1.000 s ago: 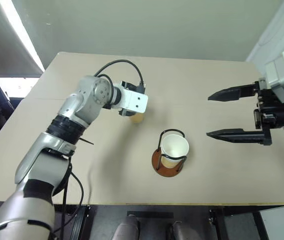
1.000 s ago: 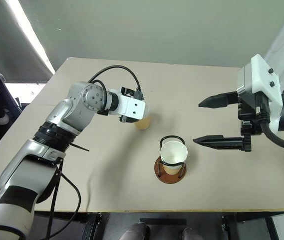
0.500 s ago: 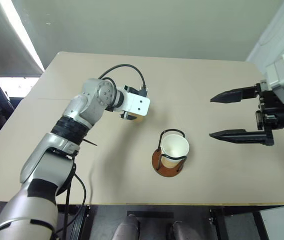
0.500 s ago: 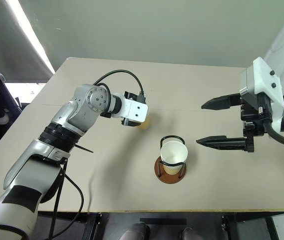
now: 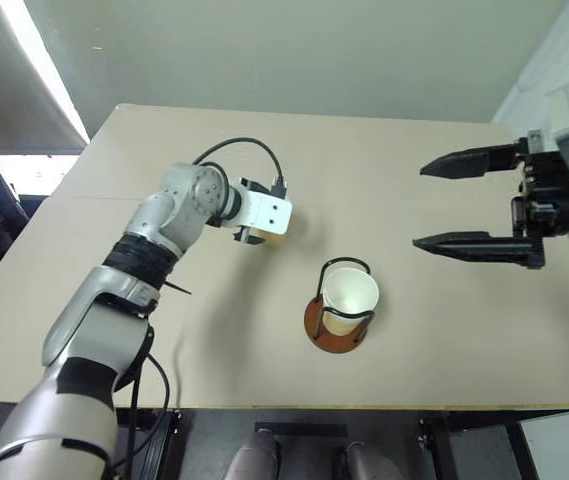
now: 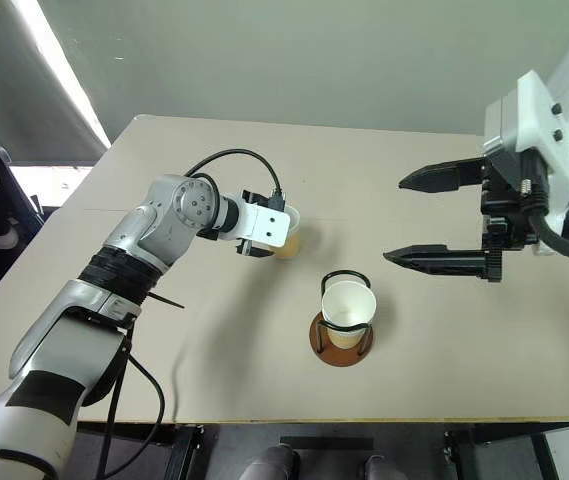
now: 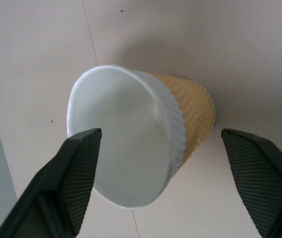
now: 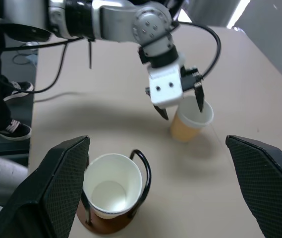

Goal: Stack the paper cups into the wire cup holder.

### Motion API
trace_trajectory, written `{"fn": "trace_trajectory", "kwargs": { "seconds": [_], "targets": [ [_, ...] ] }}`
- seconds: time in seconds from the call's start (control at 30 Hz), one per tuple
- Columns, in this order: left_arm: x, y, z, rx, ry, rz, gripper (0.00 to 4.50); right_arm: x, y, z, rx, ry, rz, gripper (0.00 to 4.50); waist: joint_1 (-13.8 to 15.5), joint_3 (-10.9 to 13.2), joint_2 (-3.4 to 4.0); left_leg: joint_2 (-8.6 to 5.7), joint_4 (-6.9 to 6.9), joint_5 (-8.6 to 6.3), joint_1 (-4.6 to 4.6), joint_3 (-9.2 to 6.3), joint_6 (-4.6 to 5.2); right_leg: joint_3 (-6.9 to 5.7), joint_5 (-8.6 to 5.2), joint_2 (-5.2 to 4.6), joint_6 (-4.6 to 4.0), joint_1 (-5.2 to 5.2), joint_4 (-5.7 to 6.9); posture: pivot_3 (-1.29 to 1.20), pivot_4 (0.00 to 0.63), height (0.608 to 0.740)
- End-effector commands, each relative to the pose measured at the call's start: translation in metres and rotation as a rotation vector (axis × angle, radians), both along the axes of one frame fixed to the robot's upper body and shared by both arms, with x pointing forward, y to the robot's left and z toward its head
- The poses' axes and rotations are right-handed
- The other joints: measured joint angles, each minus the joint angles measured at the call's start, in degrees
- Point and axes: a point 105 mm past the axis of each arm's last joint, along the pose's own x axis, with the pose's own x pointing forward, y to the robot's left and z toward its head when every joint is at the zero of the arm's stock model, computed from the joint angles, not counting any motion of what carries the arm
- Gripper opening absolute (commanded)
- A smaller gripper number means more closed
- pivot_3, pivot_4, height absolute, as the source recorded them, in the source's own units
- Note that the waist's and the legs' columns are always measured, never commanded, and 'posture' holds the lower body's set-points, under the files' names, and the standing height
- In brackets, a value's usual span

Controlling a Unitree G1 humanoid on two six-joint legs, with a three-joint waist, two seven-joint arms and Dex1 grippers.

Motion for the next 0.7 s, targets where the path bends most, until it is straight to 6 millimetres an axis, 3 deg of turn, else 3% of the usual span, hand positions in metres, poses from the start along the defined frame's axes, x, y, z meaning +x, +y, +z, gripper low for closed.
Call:
{"fn": "trace_trajectory", "kwargs": {
  "seconds": [0.03, 0.3, 0.57, 0.7],
  "targets": [
    [0.000, -0.004, 0.012, -0.015, -0.035, -0.018, 2.90, 0.001, -0.002, 0.009, 0.001, -0.050, -0.022, 4.50, 0.00, 0.00, 0.00, 0.00, 0.00, 0.00, 0.00, 0.00, 0.00, 0.00, 0.00, 0.00, 0.00, -0.02, 0.02, 0.00, 0.150, 0.740],
    [0.001, -0.003, 0.010, -0.014, -0.024, -0.011, 0.02, 0.005, -0.002, 0.008, 0.012, -0.059, -0.025, 4.50, -0.01, 0.00, 0.00, 0.00, 0.03, 0.00, -0.02, 0.01, 0.00, 0.01, 0.00, 0.00, 0.00, -0.07, 0.10, 0.00, 0.150, 0.740],
    [-0.010, -0.008, 0.014, -0.074, 0.054, -0.057, 0.02, 0.007, -0.006, 0.006, 0.022, -0.037, -0.023, 4.50, 0.00, 0.00, 0.00, 0.00, 0.03, 0.00, -0.03, 0.01, 0.00, 0.01, 0.00, 0.00, 0.00, -0.09, 0.12, 0.00, 0.150, 0.740],
    [-0.040, -0.020, 0.034, -0.143, 0.166, -0.187, 0.02, 0.007, -0.014, 0.006, 0.020, 0.005, -0.035, 4.50, 0.03, 0.00, 0.00, -0.01, 0.07, 0.00, -0.23, 0.01, 0.00, 0.01, 0.00, 0.01, 0.00, -0.25, 0.21, 0.00, 0.150, 0.740]
  ]
}}
